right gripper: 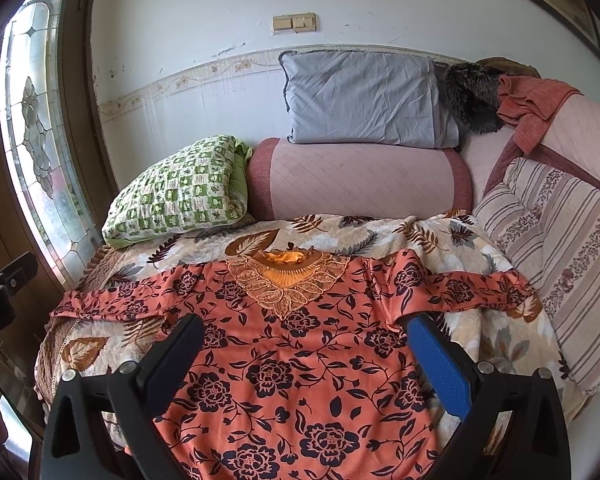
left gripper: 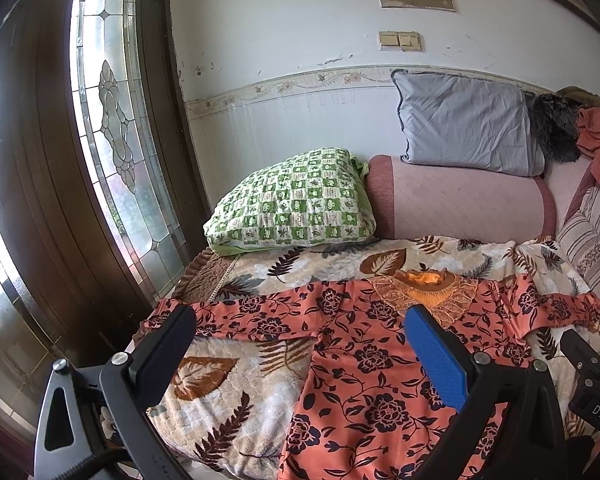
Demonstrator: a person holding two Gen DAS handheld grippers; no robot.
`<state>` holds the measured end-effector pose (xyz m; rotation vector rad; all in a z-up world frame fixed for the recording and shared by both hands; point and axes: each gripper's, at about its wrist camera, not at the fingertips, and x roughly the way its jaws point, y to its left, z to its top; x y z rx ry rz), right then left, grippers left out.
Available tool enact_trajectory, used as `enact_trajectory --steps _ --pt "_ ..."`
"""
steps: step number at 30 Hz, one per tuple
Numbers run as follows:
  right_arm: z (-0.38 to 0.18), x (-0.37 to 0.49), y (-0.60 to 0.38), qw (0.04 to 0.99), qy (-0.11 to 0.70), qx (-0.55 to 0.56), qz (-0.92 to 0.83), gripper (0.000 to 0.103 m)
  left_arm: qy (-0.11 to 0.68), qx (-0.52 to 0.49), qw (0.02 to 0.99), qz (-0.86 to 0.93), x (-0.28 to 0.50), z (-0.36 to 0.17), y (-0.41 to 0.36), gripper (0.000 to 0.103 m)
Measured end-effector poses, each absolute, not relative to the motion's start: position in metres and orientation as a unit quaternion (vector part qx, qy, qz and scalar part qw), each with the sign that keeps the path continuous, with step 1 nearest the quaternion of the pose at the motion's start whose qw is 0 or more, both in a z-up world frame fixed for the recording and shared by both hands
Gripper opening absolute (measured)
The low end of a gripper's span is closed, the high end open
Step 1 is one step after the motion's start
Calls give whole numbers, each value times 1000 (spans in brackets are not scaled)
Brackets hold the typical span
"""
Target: Fold small clothes
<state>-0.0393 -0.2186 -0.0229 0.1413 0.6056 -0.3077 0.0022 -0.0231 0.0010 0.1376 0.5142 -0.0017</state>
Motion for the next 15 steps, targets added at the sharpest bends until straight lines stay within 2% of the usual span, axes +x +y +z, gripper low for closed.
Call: enact_trajectory --steps 15 --pt "-24 -35 -218 939 301 65 -151 103 256 72 964 -3 4 0 -30 103"
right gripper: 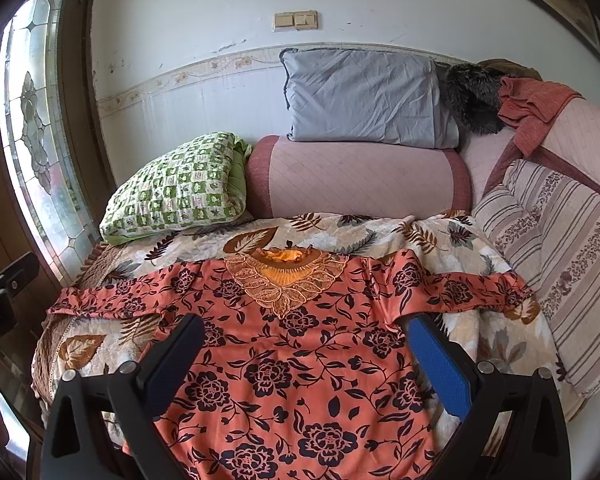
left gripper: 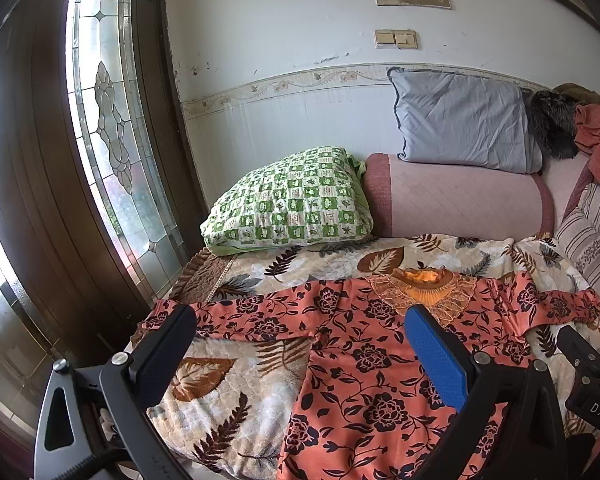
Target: Fold small clothes
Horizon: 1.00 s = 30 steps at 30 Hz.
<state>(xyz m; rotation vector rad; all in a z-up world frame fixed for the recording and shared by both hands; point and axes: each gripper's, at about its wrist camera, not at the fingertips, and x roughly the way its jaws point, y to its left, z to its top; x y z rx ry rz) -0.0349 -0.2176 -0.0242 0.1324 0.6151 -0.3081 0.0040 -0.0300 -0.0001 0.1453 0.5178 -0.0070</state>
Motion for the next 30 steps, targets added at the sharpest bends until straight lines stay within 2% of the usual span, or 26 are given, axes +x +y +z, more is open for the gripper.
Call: enact_trajectory --steps 30 --pt "-32 -20 -223 936 310 64 -155 103 271 86 959 -11 17 -12 -42 103"
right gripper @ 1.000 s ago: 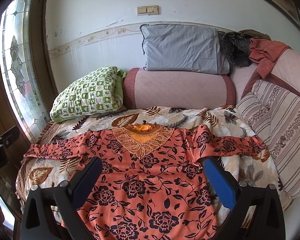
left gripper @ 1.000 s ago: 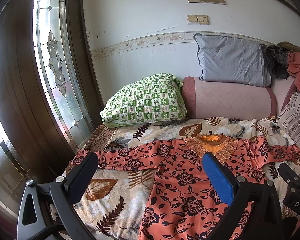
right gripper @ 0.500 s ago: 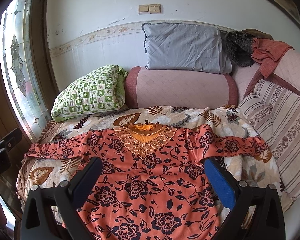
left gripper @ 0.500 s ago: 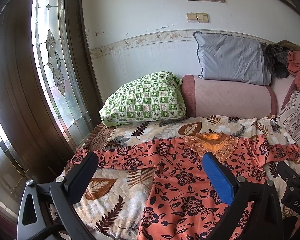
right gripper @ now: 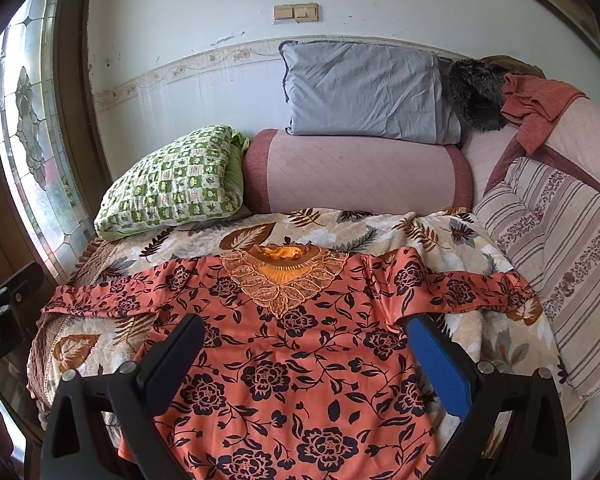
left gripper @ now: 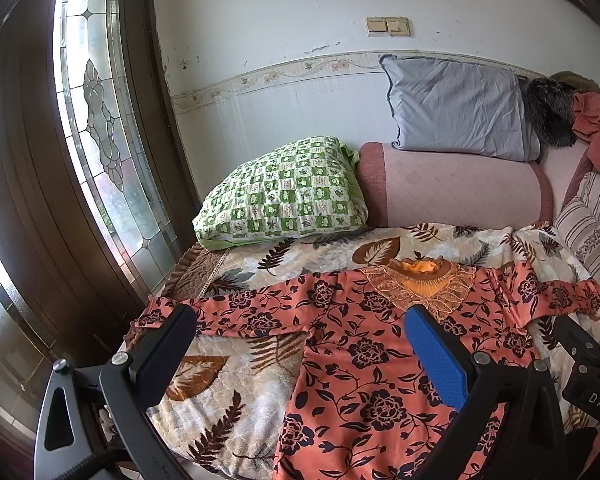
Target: Fold small clothes
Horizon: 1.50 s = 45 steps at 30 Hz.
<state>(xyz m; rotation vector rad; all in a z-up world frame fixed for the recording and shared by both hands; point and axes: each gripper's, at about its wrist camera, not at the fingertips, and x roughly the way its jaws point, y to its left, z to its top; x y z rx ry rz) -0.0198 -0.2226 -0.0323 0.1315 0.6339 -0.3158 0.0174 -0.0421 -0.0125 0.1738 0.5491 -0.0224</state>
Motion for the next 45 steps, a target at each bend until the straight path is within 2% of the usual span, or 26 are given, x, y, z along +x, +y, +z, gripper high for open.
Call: enact_trajectory --steps 13,18,22,29,33,35,37,41,44,45 --pt "-33 -22 -238 936 306 70 -161 103 275 94 957 -19 18 -10 -59 103" --pt "-46 -14 -266 929 314 75 -183 103 290 88 952 -44 38 -28 -73 103" --pt "-77 1 -322 918 328 115 -193 103 337 76 936 -63 76 -68 -83 103" --pt "-176 3 -516 856 323 325 -240 103 420 58 905 -40 160 -148 -85 103" --pt "-227 -26 -623 800 244 481 -263 94 417 25 909 -13 200 -175 -90 103" --pt "-250 -39 -663 760 213 543 -286 83 424 -3 906 -8 219 -187 -96 103" --pt "-268 -47 -690 732 181 587 -295 79 440 -26 898 -6 236 -200 -105 103" --pt "-295 -46 -731 688 172 629 -318 75 454 -20 891 -6 257 -221 -124 103" --pt "-297 -40 -746 696 151 624 -322 73 439 -1 899 -5 259 -229 -130 103" --pt "-296 -35 -749 700 156 617 -324 66 438 6 899 -6 259 -231 -130 103"
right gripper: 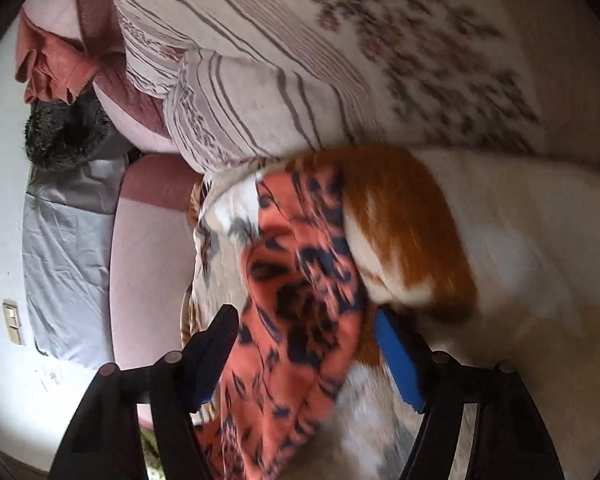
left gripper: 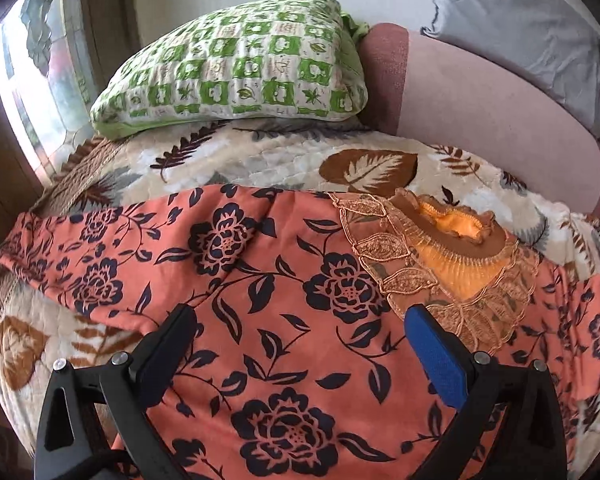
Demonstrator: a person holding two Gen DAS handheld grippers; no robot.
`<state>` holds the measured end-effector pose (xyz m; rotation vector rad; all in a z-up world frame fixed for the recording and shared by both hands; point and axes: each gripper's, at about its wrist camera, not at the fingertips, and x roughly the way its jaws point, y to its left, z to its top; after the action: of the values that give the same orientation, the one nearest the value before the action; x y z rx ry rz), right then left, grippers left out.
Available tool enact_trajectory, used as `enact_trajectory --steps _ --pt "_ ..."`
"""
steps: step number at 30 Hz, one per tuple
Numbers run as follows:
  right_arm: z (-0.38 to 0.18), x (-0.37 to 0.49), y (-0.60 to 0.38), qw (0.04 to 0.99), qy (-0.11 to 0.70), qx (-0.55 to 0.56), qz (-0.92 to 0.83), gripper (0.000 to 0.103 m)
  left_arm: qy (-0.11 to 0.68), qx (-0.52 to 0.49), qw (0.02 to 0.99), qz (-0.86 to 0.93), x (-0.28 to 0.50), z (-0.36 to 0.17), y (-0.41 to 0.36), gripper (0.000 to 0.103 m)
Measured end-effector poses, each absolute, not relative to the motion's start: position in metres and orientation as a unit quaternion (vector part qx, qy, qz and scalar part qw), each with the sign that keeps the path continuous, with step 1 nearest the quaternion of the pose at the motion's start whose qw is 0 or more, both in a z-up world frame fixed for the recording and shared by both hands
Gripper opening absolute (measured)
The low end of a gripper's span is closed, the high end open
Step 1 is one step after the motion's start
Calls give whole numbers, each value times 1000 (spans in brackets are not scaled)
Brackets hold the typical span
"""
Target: Fold small clothes
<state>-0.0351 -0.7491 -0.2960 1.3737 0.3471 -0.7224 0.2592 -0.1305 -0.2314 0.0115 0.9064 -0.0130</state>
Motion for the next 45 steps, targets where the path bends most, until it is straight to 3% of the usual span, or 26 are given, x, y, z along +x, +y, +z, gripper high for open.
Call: enact_trajectory --steps 2,3,4,12,19,24,29,33,35,36,37,45 --pt "-301 -24 -756 697 175 610 -335 36 433 16 901 -7 259 -234 -129 103" --pt "-307 -22 -759 691 183 611 -341 15 430 20 902 -6 260 -235 -128 103" --pt "-309 -22 -760 688 179 613 -345 7 428 24 903 -4 261 -236 -126 103" --pt "-212 20 -696 785 144 547 -252 6 385 23 922 31 266 -219 -92 103" --pt "-124 121 -539 857 156 488 -63 6 353 1 931 88 267 -202 -40 103" --pt "-135 197 -406 856 208 473 31 6 350 -4 927 137 271 -201 2 103" --pt "-187 260 -295 835 289 461 79 6 352 -7 920 171 273 -203 42 103" --pt "-234 280 -217 841 387 371 73 13 359 -25 915 182 274 -201 71 103" --pt "-261 289 -191 815 447 357 93 33 360 -32 913 189 275 -202 83 103" --pt "-267 292 -184 808 459 354 104 66 362 -35 911 192 276 -202 88 103" --pt "-271 289 -177 808 458 351 118 82 366 -39 909 195 277 -203 93 103" --pt "-235 241 -201 847 394 309 176 82 375 -70 903 196 279 -204 107 103"
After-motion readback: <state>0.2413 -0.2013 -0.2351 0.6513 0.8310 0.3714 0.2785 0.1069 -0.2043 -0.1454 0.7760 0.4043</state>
